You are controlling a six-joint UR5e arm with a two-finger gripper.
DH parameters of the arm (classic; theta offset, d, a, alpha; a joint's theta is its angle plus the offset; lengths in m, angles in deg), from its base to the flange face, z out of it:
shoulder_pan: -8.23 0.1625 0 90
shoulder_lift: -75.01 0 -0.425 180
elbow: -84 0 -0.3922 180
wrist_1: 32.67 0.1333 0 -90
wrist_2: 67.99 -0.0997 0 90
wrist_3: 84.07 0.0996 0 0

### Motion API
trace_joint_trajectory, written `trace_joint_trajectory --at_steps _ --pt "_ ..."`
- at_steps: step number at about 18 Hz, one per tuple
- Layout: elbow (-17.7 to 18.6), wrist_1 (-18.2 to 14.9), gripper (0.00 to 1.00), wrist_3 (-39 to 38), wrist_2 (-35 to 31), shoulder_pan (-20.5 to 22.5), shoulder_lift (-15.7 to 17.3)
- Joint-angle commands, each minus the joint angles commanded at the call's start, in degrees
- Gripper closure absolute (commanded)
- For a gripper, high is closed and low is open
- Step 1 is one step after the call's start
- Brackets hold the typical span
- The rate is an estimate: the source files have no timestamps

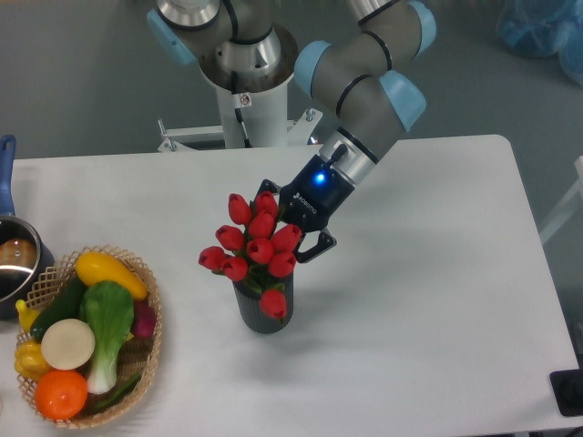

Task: Pick up the flowers from the vase
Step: 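Close the gripper on the tulip stems and tilt the bunch, then lift the gripped tulip bunch up out of the grey vase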

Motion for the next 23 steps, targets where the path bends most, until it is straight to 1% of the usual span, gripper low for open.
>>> trace_joint_trajectory --at_steps 4,10,12,16,23 --pt "0.4 0.0 0.55 -0.5 0.2 -0.1 0.3" --pt "0.2 0.0 0.55 -3.1 6.0 -0.2 0.8" --pt "0.3 0.0 0.55 -3.5 6.2 -0.1 1.0" --pt "0.8 -0.1 0.55 -4.9 6.2 0.1 3.0" --pt "0.0 -0.1 0.55 -6.8 7.9 1.2 4.1"
